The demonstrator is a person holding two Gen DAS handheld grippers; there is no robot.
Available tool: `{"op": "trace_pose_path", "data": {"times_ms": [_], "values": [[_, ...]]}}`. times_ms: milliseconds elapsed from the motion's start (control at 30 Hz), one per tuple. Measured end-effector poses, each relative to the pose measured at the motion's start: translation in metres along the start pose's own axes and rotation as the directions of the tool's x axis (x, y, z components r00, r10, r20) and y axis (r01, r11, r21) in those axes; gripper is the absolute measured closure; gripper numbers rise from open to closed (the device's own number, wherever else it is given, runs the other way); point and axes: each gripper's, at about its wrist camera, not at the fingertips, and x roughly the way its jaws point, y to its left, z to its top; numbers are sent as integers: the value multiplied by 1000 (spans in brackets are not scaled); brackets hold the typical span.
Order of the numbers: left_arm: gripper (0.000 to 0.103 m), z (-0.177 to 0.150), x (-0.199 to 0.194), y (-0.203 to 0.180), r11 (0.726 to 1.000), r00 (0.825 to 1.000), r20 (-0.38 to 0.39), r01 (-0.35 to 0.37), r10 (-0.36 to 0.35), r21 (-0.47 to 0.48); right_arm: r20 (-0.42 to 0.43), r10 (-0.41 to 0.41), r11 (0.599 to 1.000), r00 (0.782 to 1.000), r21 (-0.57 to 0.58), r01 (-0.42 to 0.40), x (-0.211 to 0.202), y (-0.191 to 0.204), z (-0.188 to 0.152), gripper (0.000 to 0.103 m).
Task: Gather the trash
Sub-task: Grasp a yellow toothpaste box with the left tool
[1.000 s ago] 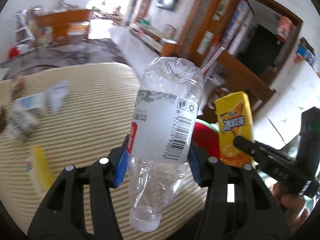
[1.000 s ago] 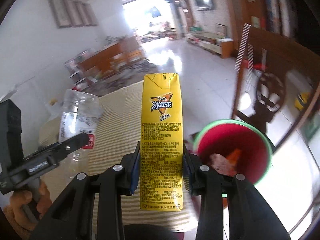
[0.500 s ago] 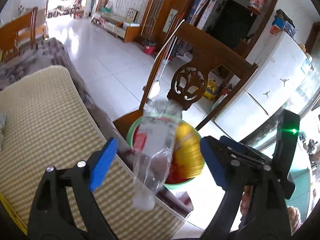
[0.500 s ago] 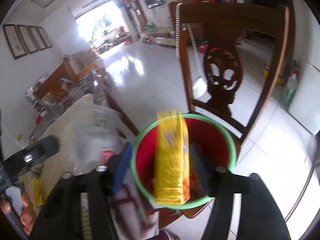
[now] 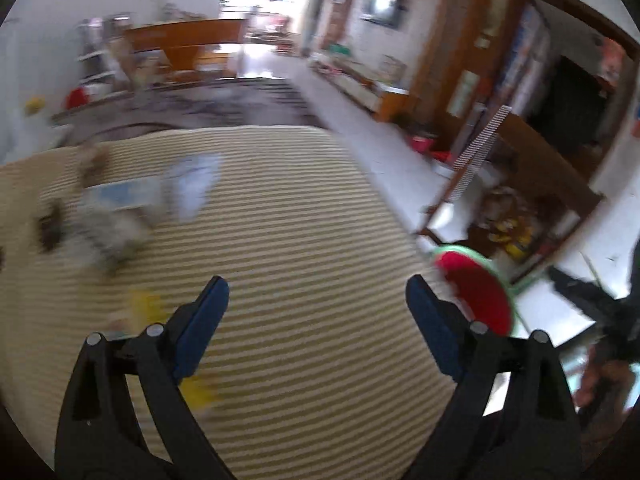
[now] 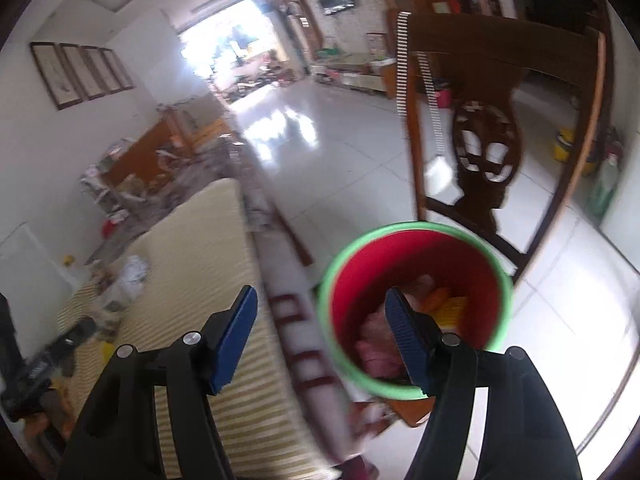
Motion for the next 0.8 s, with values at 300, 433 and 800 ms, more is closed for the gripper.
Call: {"op": "trace_pose_path", "data": {"times_ms": [300, 433, 800], "values": [[15, -52, 6, 109, 950, 982, -142, -159, 124, -269, -54, 207, 966, 977, -146, -212, -4, 103, -22, 33], [15, -57, 23, 114, 949, 978, -179, -153, 106, -275, -101, 185, 959, 977, -200, -202, 3, 124, -35, 33], [66, -60, 16, 139, 959, 984, -176, -67, 18, -275, -149, 87, 957, 985, -263, -124, 15, 137, -44, 33]]}}
